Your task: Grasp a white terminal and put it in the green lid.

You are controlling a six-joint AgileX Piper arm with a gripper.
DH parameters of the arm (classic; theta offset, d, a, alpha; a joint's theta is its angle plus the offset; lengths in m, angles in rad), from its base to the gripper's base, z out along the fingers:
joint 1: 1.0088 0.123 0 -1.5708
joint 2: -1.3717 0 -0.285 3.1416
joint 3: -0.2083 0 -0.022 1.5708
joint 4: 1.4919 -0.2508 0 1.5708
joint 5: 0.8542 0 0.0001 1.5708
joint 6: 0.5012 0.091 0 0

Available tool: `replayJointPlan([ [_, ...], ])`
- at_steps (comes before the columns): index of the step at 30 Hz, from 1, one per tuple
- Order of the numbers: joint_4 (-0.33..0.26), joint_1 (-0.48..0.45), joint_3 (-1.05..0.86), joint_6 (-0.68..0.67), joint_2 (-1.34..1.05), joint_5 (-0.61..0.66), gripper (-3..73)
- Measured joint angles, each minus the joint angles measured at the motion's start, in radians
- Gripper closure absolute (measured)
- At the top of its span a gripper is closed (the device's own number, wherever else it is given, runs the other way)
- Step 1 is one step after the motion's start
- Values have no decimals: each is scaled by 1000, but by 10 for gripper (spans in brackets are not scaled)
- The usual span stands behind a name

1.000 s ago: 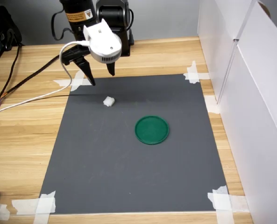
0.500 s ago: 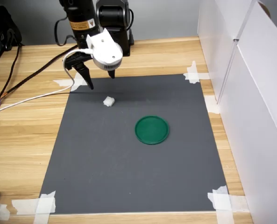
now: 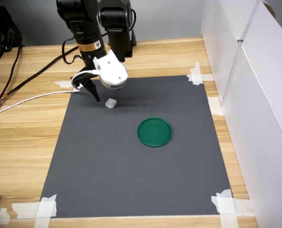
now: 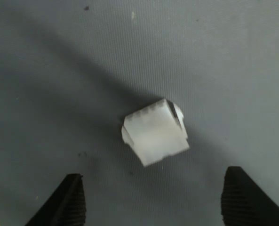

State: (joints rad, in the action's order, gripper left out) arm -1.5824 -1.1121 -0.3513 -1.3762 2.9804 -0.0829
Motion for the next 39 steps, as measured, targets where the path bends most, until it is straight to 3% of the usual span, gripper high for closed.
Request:
replayJointPlan([
  [8,14,0,0,-1,67,-48,17],
  [13,14,0,0,-1,87,-61,76],
  [19,19,0,3,-2,113,-73,194],
  [26,22,0,3,-2,114,-84,408],
  [39,-2,0,10,-16,-35,-31,411],
])
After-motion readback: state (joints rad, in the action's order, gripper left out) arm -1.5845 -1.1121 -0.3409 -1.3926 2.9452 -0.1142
